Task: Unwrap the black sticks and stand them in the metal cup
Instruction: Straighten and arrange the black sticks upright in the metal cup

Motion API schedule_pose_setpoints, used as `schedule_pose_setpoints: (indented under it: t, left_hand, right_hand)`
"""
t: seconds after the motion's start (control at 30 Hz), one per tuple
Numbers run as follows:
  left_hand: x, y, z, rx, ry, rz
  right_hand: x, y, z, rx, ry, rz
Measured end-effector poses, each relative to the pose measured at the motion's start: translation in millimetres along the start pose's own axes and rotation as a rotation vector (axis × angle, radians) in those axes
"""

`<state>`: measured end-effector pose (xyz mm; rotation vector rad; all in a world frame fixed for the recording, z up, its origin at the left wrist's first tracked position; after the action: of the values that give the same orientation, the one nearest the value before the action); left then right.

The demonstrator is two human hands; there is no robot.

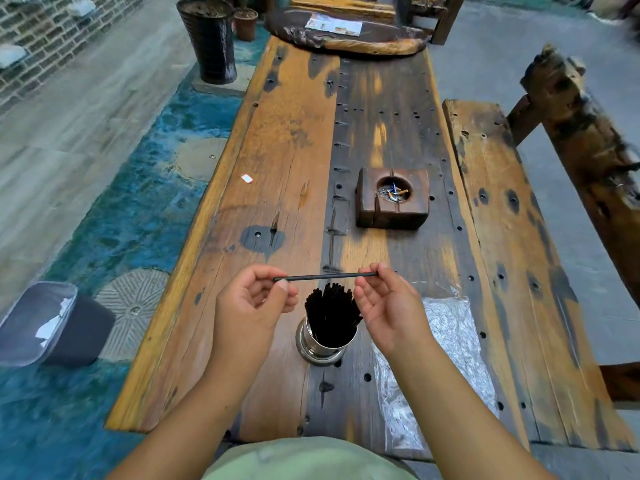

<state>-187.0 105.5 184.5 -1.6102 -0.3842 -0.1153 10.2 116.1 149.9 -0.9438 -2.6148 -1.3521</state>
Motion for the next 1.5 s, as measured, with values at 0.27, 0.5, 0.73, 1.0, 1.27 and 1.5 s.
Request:
schedule_pose_setpoints:
  t: [0.27, 0.5, 0.73, 1.0, 1.27, 1.5]
  left_hand:
    - [-7.5, 17.3, -7.4, -0.248, 0.091, -0.173]
    - [-3.1, 31.2, -9.5, -0.493, 0.183, -0.363]
    - [-14.8, 56.7, -17.4, -0.734, 0.267, -0.372]
    - [-26.6, 84.4, -15.4, -0.656, 0.282, 0.049]
    - [-31.2, 103.5, -6.2, -0.596, 0.223, 0.197]
    - [-36.3, 115.6, 15.3, -0.553, 0.235, 0.364]
  right_hand:
    - [-28.2, 12.1, 2.8, -0.140, -0.133, -0.139]
    - [-41.0, 12.0, 0.8, -0.111, -0.134, -0.038]
    - [-44.0, 7.5, 1.4, -0.091, -0.139, -0.030]
    - [-57.0, 15.4, 4.4, -0.209, -0.185, -0.462]
    - [-69.7, 3.0, 2.8, -0.203, -0.204, -0.495]
    - [-83.5, 9.8, 4.0, -0.320, -0.299, -0.520]
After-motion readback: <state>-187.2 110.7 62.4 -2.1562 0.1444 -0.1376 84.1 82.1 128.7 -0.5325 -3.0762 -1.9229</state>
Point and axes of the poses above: each hand's wrist, its own z-axis towards the middle knuckle, its own x-axis out of the palm, y = z × x, the point moved 4 cm from there along z, towards the middle knuckle, and after that the axes turned 15 degrees about -z, right-handed, at the moved point
